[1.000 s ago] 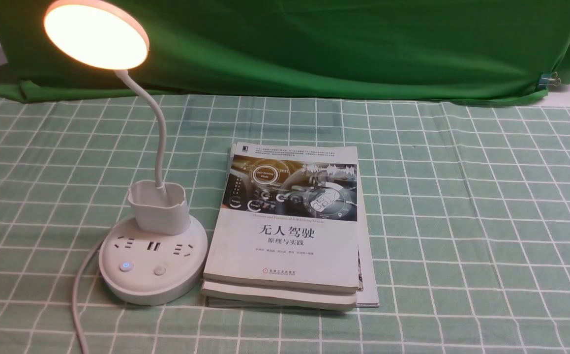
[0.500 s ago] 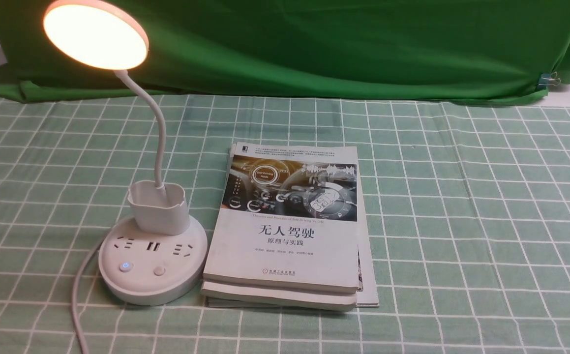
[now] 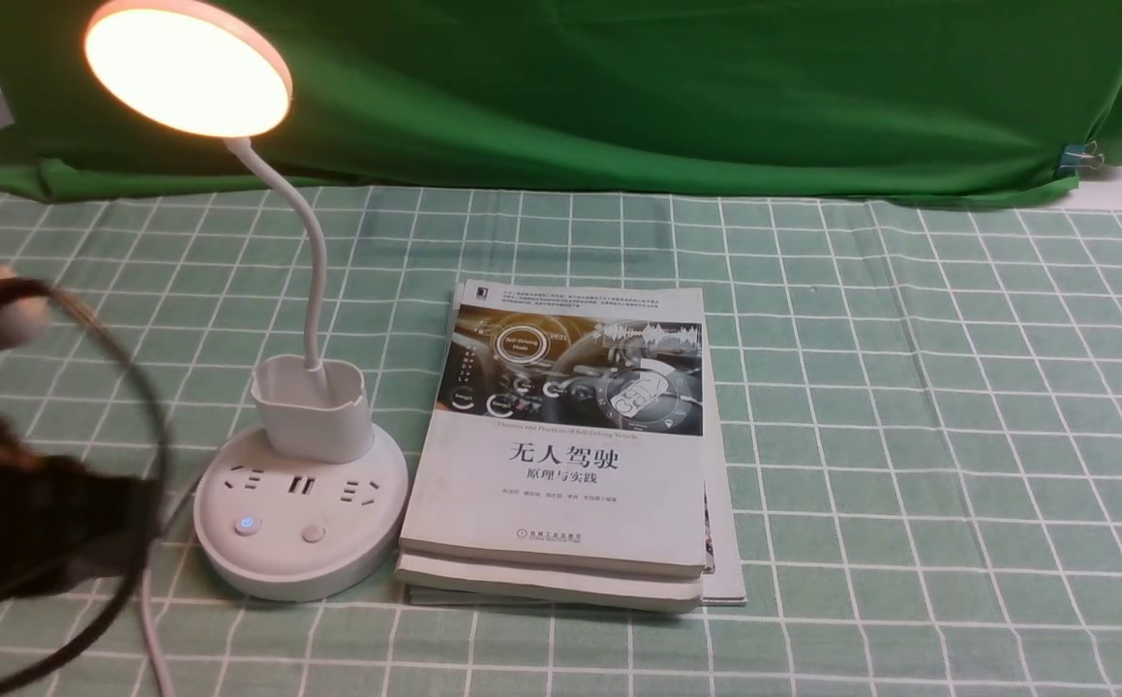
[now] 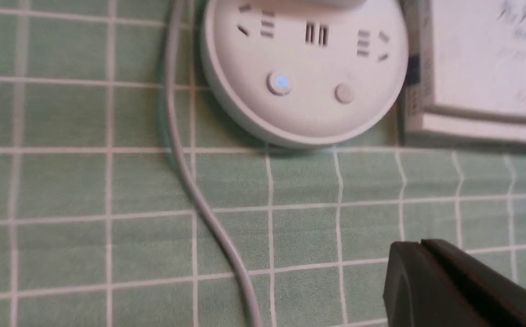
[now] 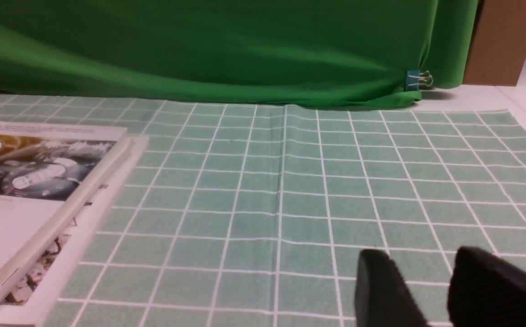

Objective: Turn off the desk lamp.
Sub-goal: Use the left arm to press the button switch on the lamp holder

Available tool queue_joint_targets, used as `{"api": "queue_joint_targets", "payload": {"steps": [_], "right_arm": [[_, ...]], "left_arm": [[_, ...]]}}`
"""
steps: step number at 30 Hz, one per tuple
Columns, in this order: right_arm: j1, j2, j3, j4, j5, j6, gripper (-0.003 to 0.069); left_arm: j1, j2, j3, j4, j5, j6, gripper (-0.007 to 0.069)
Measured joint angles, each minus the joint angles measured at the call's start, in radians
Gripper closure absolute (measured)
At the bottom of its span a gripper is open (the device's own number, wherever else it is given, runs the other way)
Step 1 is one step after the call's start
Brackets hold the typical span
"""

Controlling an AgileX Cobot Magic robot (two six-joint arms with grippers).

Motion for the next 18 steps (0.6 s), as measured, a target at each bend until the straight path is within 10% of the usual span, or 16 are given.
{"api": "queue_joint_targets", "payload": {"steps": [9, 18], "right_arm": [[0.000, 0.000, 0.000, 0.000, 0.000, 0.000, 0.0417], [0.000, 0.000, 0.000, 0.000, 0.000, 0.000, 0.0417]], "left_arm": [[-0.249, 0.264, -0.141, 0.062, 0.010, -0.030, 0.0624], [-0.274, 0.414, -0.243, 0.124, 0.009, -0.037, 0.0624]]}}
